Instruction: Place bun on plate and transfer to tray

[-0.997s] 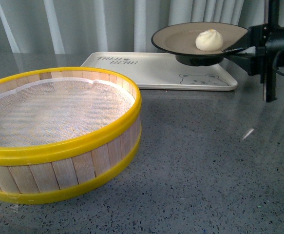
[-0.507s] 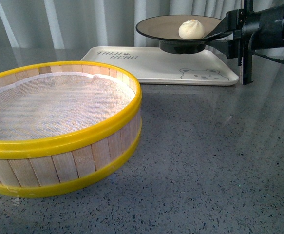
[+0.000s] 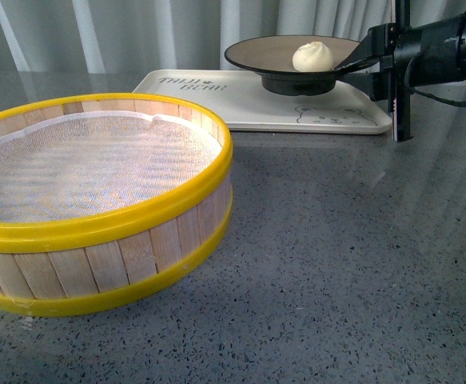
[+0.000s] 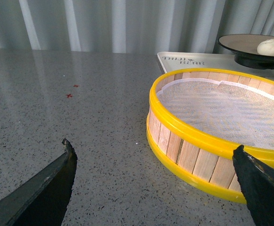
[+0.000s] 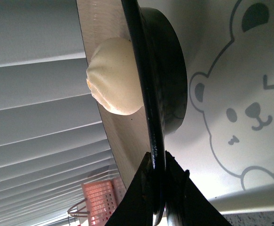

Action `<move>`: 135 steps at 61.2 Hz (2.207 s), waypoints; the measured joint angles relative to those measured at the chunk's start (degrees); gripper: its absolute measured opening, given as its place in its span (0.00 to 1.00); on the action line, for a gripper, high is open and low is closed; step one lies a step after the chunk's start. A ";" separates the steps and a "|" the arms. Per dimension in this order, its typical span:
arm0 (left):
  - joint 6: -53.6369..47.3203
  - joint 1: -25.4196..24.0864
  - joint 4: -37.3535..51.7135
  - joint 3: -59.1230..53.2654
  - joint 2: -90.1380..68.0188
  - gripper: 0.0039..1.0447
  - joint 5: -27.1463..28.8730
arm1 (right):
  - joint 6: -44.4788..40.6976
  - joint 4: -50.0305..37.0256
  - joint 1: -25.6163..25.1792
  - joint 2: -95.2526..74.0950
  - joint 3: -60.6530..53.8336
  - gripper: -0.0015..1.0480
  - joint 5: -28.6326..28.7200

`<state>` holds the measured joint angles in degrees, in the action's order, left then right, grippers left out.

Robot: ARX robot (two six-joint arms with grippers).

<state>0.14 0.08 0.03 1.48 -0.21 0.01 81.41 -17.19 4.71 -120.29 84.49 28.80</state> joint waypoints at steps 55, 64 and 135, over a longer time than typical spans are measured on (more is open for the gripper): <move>0.00 0.00 0.00 0.00 0.00 0.94 0.02 | -1.53 4.72 -0.35 -3.48 4.61 0.52 1.29; 0.00 0.00 0.00 0.00 0.00 0.94 0.02 | -1.60 4.17 0.13 -2.32 2.62 0.75 0.96; 0.00 0.00 0.00 0.00 0.00 0.94 0.09 | -76.02 -30.32 -14.64 50.93 -62.80 0.40 -18.51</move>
<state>0.14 0.08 0.03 1.48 -0.21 0.10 5.39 -47.51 -9.93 -69.36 21.69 10.28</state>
